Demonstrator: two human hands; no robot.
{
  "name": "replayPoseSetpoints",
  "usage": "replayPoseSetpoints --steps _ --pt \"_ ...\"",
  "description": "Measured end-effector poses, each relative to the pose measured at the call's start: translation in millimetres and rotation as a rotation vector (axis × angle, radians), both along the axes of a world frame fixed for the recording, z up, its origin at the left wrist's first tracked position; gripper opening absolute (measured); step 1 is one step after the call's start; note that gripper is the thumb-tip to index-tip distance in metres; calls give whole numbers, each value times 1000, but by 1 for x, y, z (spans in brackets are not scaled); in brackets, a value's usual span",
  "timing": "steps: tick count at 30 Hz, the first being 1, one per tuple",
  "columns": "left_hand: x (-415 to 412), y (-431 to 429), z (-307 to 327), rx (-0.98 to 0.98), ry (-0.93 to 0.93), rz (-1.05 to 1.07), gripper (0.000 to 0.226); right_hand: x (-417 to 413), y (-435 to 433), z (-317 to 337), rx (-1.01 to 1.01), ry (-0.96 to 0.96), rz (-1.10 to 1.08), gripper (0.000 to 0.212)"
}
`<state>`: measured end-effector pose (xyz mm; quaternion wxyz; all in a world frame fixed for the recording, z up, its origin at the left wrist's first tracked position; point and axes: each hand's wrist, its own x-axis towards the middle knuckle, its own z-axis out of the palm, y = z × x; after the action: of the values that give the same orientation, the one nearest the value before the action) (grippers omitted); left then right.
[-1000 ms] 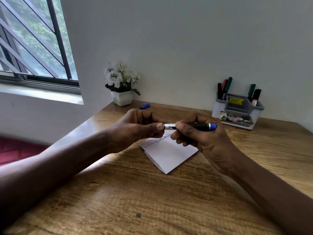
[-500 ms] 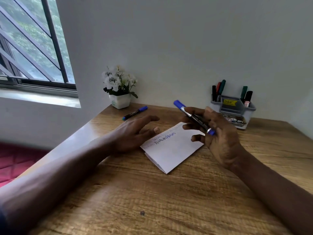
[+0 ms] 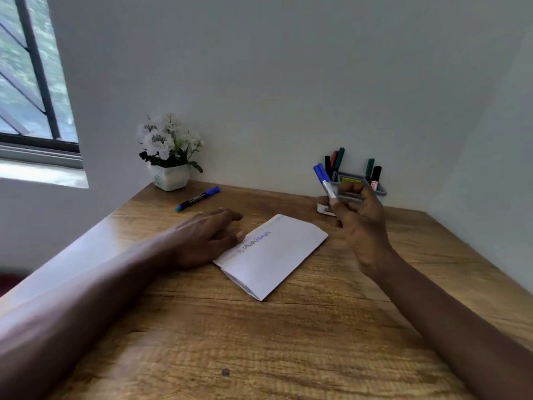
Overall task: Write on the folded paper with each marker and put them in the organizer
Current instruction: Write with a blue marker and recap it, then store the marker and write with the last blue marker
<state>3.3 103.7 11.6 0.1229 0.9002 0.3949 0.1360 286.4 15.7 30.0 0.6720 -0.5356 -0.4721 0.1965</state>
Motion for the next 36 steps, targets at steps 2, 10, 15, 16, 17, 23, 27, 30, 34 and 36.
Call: replayPoseSetpoints --steps 2,10,15,16,17,23,27,30,34,36 --pt "1 2 -1 -1 -2 9 56 9 1 3 40 44 -28 37" --pt "1 6 1 -16 -60 17 56 65 21 31 85 144 -412 31" --pt "3 9 1 -41 -16 11 58 87 45 61 63 -86 -677 26" --pt "4 9 0 -42 -10 12 59 92 50 65 48 -130 -709 26" --pt "5 10 0 -43 -11 13 59 96 55 69 27 -175 -740 26" --pt "9 14 0 -17 35 31 61 114 80 63 -189 -340 -813 23" --pt "11 15 -2 23 52 41 63 120 86 41 -420 -323 -713 21" --pt "10 15 -2 24 50 40 63 123 88 34 -416 -286 -744 36" --pt "10 15 -1 6 51 34 62 132 86 34 -389 -155 -648 33" --pt "9 14 0 0 51 37 62 129 80 34 -357 -114 -638 32"
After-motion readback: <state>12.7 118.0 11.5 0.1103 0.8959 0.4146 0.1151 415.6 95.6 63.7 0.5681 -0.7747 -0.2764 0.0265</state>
